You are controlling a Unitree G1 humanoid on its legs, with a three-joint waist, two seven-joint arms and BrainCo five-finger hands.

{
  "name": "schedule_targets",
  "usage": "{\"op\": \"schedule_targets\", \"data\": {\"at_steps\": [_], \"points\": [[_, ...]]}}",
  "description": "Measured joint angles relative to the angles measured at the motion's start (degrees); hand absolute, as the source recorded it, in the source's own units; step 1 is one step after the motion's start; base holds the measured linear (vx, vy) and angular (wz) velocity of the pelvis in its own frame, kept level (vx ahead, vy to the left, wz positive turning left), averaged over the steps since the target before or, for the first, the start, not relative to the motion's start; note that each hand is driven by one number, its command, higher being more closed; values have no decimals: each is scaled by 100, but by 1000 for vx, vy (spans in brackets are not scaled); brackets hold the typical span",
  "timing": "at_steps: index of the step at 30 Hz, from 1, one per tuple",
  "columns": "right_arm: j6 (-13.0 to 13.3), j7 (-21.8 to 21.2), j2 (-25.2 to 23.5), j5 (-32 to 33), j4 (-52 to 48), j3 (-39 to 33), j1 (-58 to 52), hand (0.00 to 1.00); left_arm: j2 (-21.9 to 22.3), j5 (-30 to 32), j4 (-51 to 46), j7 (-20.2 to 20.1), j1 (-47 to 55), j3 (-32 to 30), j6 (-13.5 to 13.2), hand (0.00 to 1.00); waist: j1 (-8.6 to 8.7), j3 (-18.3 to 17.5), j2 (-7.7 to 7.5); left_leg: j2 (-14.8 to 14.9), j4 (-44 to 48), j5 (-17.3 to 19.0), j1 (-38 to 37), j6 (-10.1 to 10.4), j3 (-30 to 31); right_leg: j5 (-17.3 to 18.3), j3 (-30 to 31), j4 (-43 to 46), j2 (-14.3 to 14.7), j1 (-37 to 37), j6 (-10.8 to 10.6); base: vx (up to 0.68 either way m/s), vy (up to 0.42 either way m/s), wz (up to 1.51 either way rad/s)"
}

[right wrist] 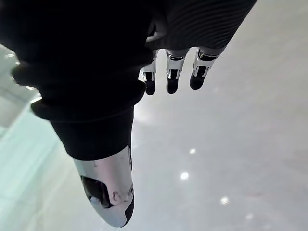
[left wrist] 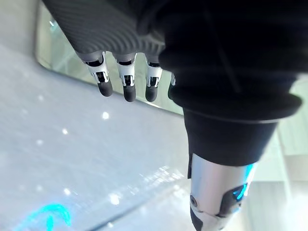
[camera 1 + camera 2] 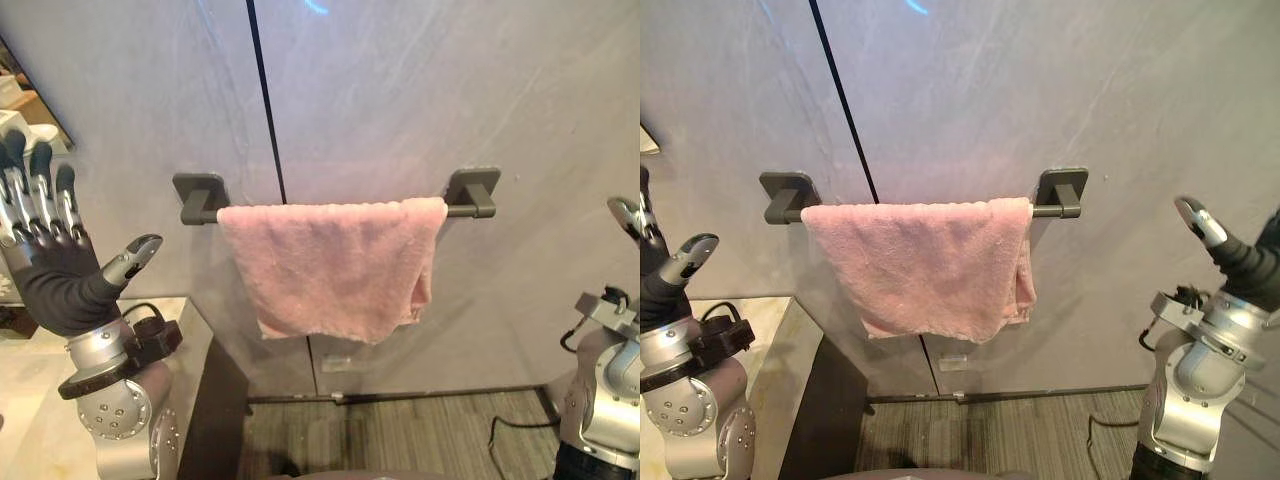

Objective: Organize washtable

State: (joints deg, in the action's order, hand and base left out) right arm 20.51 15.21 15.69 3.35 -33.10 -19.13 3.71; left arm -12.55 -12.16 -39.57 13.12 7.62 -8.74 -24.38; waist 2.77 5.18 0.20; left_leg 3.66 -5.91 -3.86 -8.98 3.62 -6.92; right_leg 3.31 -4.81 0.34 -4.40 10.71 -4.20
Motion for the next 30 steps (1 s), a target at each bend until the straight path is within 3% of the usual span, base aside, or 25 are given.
{"op": "schedule_targets", "data": {"at_steps": [1,6,8,10,13,18,23,25,30], "points": [[167,-273,158,347,-6,460,193,0,-112,-348,-46,-220,-109,321,-82,0,0,-59,6,1,-1,0,2,0,0,1,1,2,1,-4,-1,-48,-6,0],[345,-1256,542,1676,-18,2203,530,0,-691,-1276,272,-1010,-292,1668,-78,0,-37,-111,19,1,-2,-5,3,1,-6,4,10,55,0,-34,-6,-49,-5,0],[283,-1747,869,2201,9,2897,615,0,-1152,-1563,652,-1475,-304,2246,100,0,-53,-112,19,0,-2,-10,21,4,-21,6,18,61,-2,-69,-8,-38,-2,-4],[147,-2267,1501,2565,87,3697,616,0,-1744,-1764,1095,-1990,-301,2828,312,0,-43,-115,0,1,-2,-11,24,2,-70,2,51,67,-3,-100,-12,-17,0,-11],[-109,-2799,2324,2869,505,4413,542,0,-2326,-1877,1450,-2545,-152,3217,527,0,-36,-110,-43,2,-2,-11,26,1,-124,-8,122,80,-1,-135,-13,2,2,-11],[-476,-3234,2958,3030,1357,4976,183,0,-2714,-1857,2301,-2936,86,3504,795,0,-54,-101,-40,10,-2,-14,60,-2,-179,-8,173,138,6,-226,-13,6,-3,-6],[-676,-3371,2961,2694,2066,5112,-198,0,-2618,-1651,2715,-3025,249,3521,894,0,-61,-93,-35,10,-2,-14,56,-2,-177,-6,169,152,5,-228,-12,0,0,0],[-822,-3349,2853,2342,2422,5052,-381,0,-2332,-1535,2910,-3006,248,3368,882,0,-84,-71,-11,5,-4,-19,56,-10,-165,-5,161,157,-1,-226,-12,-19,-1,2],[-827,-2988,1695,999,2775,4250,-862,0,-1140,-647,3757,-2517,246,2654,883,0,-45,-17,83,6,-5,-28,94,-3,-126,20,129,154,0,-261,-14,-27,-3,3]]}}
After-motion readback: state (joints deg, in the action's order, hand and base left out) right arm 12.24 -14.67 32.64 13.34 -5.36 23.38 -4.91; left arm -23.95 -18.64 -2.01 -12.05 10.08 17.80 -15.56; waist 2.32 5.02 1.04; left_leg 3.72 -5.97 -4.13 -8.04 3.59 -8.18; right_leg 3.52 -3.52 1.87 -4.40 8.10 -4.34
